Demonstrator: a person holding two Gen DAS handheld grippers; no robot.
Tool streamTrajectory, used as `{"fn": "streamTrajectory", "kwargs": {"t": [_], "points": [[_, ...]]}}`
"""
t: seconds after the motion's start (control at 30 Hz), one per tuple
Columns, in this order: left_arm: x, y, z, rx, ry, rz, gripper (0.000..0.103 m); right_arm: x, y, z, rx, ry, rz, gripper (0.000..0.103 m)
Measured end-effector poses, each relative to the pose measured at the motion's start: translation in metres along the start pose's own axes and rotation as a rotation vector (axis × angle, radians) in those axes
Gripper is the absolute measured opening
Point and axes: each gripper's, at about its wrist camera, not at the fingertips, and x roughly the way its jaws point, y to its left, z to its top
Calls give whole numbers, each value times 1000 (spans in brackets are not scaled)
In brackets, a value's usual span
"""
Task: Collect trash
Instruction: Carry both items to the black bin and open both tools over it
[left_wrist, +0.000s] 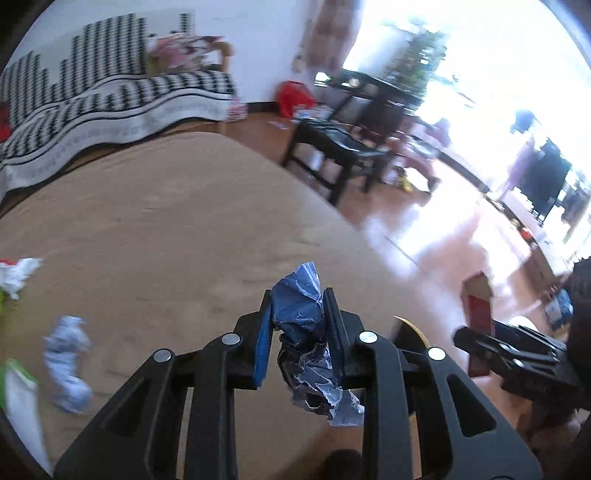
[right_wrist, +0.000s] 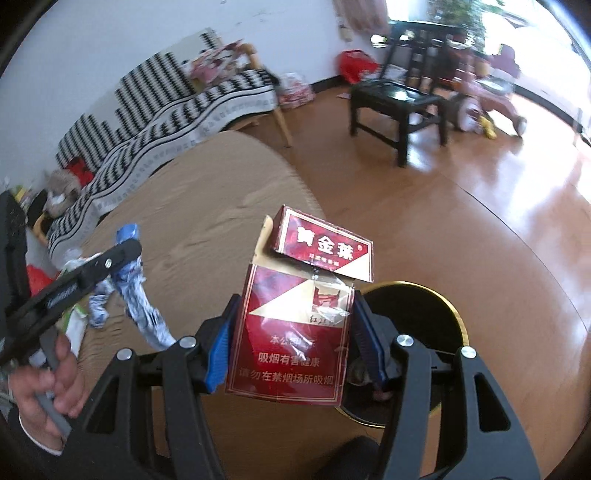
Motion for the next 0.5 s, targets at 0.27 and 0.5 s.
{"fn": "streamTrajectory", "kwargs": {"t": [0.27, 0.5], "points": [[45, -89, -37, 118, 78, -100, 26, -8, -89, -24, 134, 36, -62, 58], [88, -118, -69, 179, 171, -117, 26, 9, -118, -36, 195, 104, -79, 58]]}}
